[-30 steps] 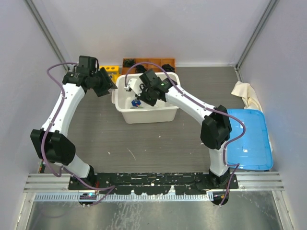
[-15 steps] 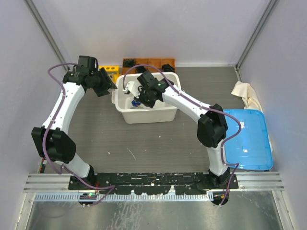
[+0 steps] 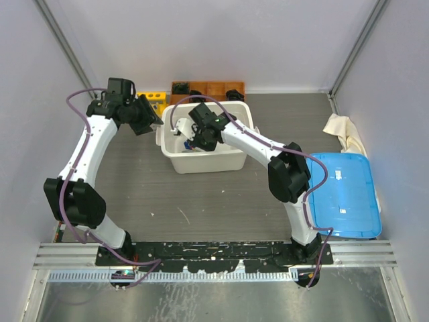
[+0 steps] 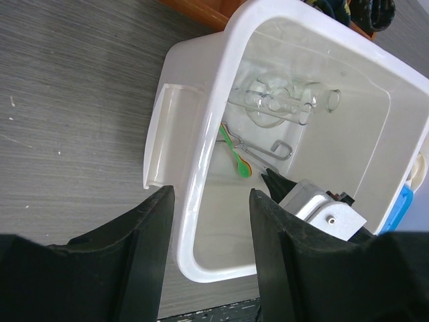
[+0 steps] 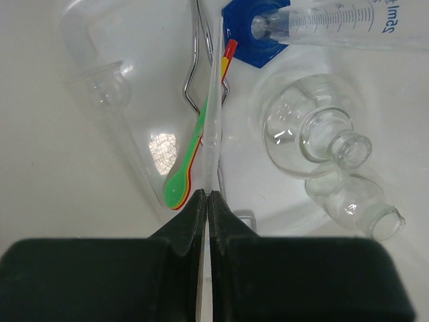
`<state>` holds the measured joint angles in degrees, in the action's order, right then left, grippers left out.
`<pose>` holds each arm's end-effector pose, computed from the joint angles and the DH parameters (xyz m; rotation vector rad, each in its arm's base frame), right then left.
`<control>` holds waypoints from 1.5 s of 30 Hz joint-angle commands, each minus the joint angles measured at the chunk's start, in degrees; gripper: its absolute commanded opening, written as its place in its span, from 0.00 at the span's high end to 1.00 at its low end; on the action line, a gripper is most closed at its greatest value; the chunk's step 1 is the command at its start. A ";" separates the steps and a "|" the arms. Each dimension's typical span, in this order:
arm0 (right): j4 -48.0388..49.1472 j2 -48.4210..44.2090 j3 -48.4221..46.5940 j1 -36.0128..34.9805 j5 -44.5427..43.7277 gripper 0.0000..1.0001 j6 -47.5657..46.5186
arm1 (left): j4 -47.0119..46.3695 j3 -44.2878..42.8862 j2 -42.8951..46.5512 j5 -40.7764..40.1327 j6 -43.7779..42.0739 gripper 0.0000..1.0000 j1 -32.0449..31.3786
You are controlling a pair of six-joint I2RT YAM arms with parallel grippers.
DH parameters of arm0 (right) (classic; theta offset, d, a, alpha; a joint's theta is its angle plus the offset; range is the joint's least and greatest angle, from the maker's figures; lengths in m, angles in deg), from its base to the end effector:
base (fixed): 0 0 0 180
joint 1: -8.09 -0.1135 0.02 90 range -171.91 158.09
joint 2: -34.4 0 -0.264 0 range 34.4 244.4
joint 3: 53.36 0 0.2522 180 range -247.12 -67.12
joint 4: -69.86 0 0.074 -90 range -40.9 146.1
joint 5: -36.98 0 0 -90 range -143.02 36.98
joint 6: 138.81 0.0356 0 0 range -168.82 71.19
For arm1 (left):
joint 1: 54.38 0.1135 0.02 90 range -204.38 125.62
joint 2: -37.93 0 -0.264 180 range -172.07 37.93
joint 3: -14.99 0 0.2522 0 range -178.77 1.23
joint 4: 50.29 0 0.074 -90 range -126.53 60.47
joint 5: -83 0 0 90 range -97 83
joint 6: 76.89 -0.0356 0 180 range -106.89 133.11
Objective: Organize the chemistry lab equipment
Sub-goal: Place the chemistry item in the storage box.
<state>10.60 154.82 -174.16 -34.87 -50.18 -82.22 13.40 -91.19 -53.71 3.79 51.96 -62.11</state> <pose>0.3373 0.3165 0.2490 -1.6224 2.0338 0.1246 0.3389 -0.0527 0.3583 -0.5850 2.4282 -0.5841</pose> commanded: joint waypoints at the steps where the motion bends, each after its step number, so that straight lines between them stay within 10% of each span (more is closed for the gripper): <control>1: -0.18 -0.62 -2.42 -0.37 -0.28 0.92 -1.62 | -2.39 -1.27 0.32 1.41 -1.30 0.50 0.52; 45: 1.90 0.44 4.39 3.98 -2.83 0.89 -9.58 | -10.60 3.67 0.43 1.91 -0.27 0.50 2.52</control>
<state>10.52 155.41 -169.35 -30.59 -52.22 -91.77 5.86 -87.45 -54.01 4.84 51.43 -60.21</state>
